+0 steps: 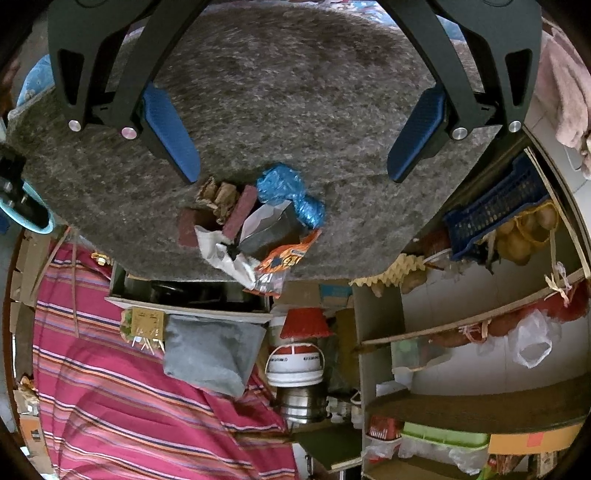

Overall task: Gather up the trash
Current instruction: 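Grasp the orange snack wrapper with the left tool while the right tool grasps the white tissue, then carry both items over the light blue basket and open both tools to drop them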

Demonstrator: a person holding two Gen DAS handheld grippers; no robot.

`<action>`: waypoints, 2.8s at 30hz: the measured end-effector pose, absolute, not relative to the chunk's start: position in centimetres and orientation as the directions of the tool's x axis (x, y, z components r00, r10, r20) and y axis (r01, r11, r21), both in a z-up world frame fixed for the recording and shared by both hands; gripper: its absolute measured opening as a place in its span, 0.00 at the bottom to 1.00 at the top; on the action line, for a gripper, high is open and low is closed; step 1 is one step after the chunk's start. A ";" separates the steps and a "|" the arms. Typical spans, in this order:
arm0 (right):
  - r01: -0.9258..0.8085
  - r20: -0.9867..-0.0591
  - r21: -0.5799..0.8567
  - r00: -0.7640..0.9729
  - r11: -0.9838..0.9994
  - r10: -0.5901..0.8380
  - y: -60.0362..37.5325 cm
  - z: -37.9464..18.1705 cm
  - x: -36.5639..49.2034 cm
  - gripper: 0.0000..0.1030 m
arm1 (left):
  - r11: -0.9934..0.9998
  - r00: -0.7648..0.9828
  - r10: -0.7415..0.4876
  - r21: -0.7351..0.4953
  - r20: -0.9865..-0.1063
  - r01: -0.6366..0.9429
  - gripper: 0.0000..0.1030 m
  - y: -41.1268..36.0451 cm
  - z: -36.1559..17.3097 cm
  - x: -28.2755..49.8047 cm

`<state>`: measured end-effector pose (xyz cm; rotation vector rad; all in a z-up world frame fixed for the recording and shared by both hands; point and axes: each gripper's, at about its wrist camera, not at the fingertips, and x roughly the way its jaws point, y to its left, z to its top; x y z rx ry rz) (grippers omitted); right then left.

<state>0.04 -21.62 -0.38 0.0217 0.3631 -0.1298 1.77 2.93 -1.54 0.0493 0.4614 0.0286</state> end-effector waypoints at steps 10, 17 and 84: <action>0.161 -0.386 -0.030 0.909 0.986 -0.160 -22.9 -0.8 2.4 0.96 | 0.997 0.873 0.061 0.070 -0.485 -0.031 0.95 4.6 -1.8 4.7; 0.164 -0.425 -0.059 0.888 0.985 -0.174 -22.7 -1.0 6.0 0.96 | 0.998 0.870 0.029 0.062 -0.491 0.002 0.95 5.2 -1.2 8.5; -0.160 -0.628 0.021 0.766 0.987 0.137 -13.9 2.0 19.2 0.17 | 0.994 0.863 -0.019 0.085 -0.505 0.072 0.05 9.8 4.1 17.1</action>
